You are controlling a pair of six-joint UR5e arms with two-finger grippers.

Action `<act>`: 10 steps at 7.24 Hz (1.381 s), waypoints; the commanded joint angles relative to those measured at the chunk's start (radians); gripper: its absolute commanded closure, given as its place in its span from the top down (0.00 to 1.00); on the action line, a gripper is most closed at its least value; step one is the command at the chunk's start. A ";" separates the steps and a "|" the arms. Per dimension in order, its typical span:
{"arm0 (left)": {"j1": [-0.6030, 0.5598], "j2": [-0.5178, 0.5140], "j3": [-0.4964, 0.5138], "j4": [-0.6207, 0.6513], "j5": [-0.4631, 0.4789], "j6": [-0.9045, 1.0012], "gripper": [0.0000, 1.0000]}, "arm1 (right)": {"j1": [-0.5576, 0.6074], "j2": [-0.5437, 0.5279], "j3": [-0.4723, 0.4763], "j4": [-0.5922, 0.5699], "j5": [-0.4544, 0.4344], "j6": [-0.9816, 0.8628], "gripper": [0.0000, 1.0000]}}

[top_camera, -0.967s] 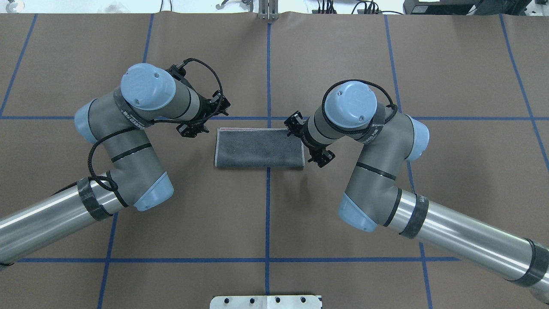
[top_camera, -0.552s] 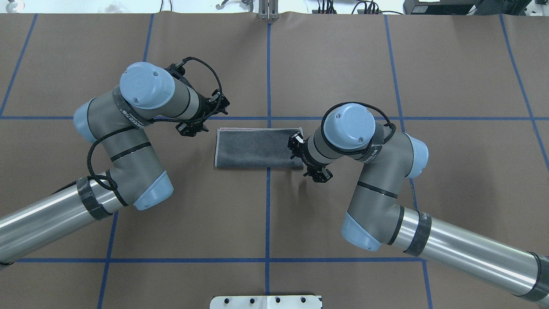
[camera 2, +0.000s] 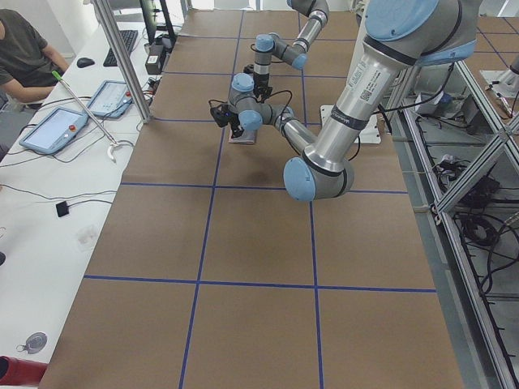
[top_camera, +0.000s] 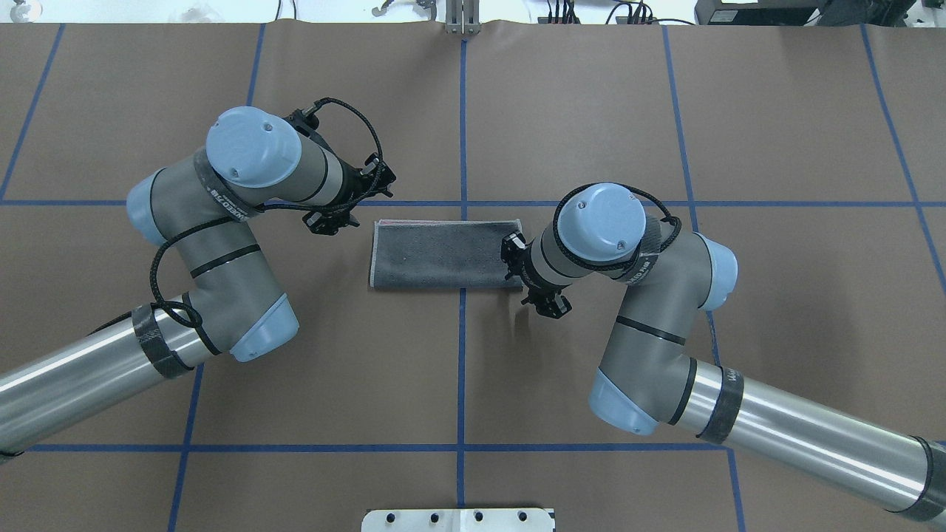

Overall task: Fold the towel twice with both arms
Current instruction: 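Grasp the end of the folded towel strip with the right gripper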

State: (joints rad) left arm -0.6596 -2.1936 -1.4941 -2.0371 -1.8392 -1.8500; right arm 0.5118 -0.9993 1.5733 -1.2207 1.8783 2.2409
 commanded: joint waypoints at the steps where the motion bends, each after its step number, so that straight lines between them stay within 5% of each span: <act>1: 0.000 0.000 0.000 0.000 0.000 0.000 0.75 | -0.001 0.004 -0.006 0.001 -0.010 0.040 0.49; 6: 0.000 0.000 -0.003 0.000 0.000 0.002 0.75 | -0.001 0.005 -0.018 0.003 -0.030 0.039 0.41; 7: 0.000 0.002 -0.005 0.002 0.000 0.002 0.75 | -0.003 0.005 -0.018 0.003 -0.030 0.037 0.30; 8: 0.000 0.003 -0.008 0.002 -0.002 0.002 0.75 | -0.001 0.008 -0.016 0.003 -0.028 0.037 0.04; 10: 0.000 0.008 -0.008 0.000 -0.002 0.003 0.75 | -0.001 -0.012 -0.018 0.067 -0.027 0.028 0.00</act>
State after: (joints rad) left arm -0.6596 -2.1884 -1.5011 -2.0366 -1.8406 -1.8481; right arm 0.5106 -1.0000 1.5559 -1.1891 1.8502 2.2746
